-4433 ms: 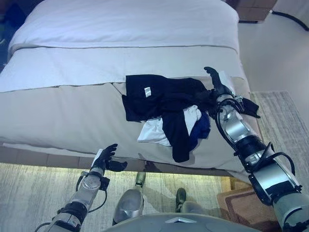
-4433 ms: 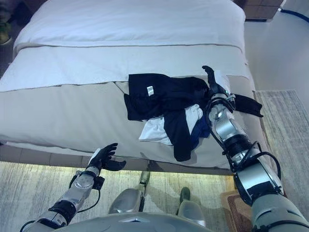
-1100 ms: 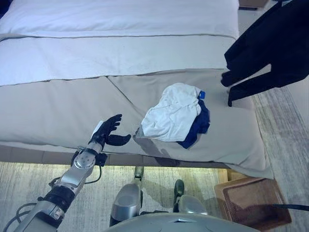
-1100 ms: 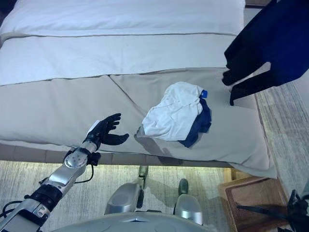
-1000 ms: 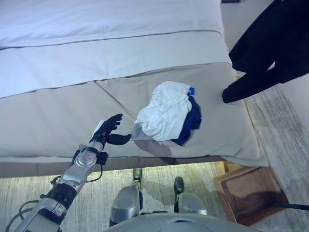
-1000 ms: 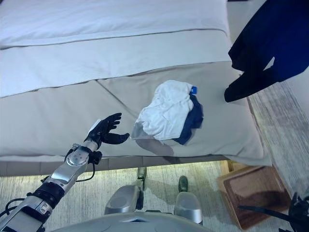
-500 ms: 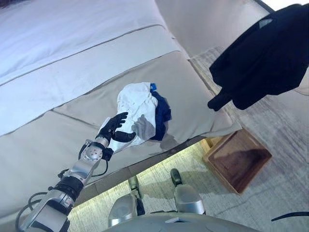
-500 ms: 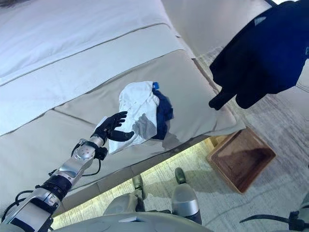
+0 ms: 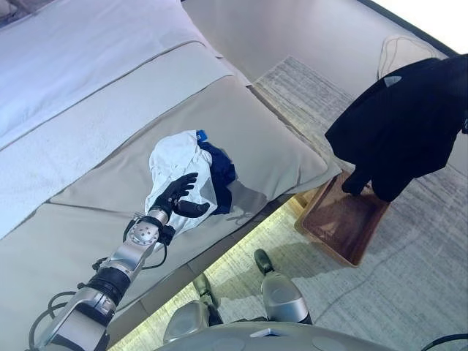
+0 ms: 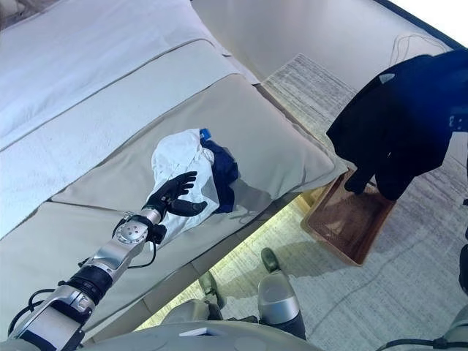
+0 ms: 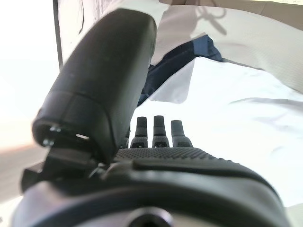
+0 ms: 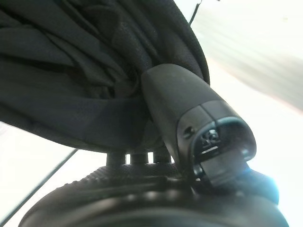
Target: Pick up the clothes from the bed and place them into the basket
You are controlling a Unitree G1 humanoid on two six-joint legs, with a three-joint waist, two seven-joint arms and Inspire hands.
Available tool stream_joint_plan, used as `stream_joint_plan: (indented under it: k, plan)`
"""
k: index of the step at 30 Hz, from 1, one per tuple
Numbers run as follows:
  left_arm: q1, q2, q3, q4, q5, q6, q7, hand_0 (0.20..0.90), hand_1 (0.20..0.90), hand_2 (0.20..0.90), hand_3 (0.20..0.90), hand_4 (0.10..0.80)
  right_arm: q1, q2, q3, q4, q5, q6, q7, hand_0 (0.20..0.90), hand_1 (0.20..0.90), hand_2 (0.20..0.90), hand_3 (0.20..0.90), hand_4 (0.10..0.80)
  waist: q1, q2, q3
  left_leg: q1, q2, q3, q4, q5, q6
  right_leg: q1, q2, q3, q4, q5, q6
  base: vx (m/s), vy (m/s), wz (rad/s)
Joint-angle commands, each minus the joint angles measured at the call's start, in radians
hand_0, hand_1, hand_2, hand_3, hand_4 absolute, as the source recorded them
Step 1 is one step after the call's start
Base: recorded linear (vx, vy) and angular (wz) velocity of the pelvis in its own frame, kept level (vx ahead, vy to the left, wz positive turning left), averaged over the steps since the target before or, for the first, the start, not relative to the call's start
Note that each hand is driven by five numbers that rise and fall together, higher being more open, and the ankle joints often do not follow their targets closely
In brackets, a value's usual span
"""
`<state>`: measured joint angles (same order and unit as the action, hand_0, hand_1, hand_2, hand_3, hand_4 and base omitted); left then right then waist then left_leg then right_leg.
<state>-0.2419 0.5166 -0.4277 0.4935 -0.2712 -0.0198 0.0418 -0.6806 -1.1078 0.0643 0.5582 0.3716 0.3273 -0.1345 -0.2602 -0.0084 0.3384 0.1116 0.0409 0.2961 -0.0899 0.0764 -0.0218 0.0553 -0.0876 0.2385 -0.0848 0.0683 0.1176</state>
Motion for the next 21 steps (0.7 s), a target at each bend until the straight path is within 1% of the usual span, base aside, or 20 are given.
stream_joint_plan:
  k: [1,4,10,14,17,21]
  plan:
    - [0.042,-0.021,-0.009,0.037,0.051,-0.062,-0.005,0.900,0.900,0.900,0.900,0.800,0.033,-0.022,-0.057,-0.086,-0.055,-0.101,0.013,0.300,0.300,0.300,0.200,0.100,0.013,0.007,-0.202,0.059,-0.007,-0.021,0.074,-0.186,0.008,-0.078,0.044,-0.079,0.026,0.042,-0.001,0.016,-0.054,-0.05]
    - [0.053,-0.023,-0.003,0.043,0.069,-0.062,-0.021,0.900,0.900,0.900,0.900,0.800,0.104,0.008,-0.085,-0.109,-0.080,-0.103,0.035,0.300,0.300,0.300,0.200,0.100,0.004,0.008,-0.200,0.055,-0.005,-0.004,0.086,-0.193,0.009,-0.090,0.045,-0.072,0.025,0.049,0.000,0.018,-0.066,-0.16]
    - [0.053,-0.023,-0.009,0.026,0.071,-0.055,-0.024,0.900,0.900,0.900,0.900,0.800,0.157,0.070,-0.109,-0.119,-0.112,-0.091,0.028,0.300,0.300,0.300,0.200,0.100,0.000,0.021,-0.178,0.043,-0.008,0.003,0.089,-0.198,0.015,-0.110,0.045,-0.062,0.027,0.054,0.005,-0.012,-0.027,-0.17]
    - [0.054,-0.024,-0.009,0.015,0.065,-0.056,-0.016,0.900,0.900,0.900,0.900,0.800,0.190,0.099,-0.115,-0.078,-0.146,-0.086,0.008,0.300,0.300,0.300,0.200,0.100,0.003,0.027,-0.173,0.039,-0.010,0.007,0.090,-0.200,0.016,-0.111,0.045,-0.061,0.020,0.056,0.006,0.008,-0.021,-0.05]
    - [0.054,-0.019,-0.011,-0.003,0.071,-0.050,-0.015,0.900,0.900,0.900,0.900,0.800,0.226,0.132,-0.117,-0.030,-0.145,-0.098,-0.009,0.300,0.300,0.300,0.200,0.100,0.010,0.032,-0.166,0.031,-0.008,0.006,0.091,-0.198,0.017,-0.117,0.044,-0.066,0.018,0.058,0.006,-0.008,-0.012,0.00]
    - [0.042,-0.015,-0.021,-0.002,0.069,-0.049,-0.013,0.900,0.900,0.900,0.900,0.800,0.228,0.162,-0.089,0.012,-0.157,-0.102,-0.018,0.300,0.300,0.300,0.200,0.100,0.015,0.039,-0.157,0.025,-0.009,0.002,0.090,-0.195,0.017,-0.122,0.043,-0.067,0.016,0.060,0.006,0.000,0.000,0.00]
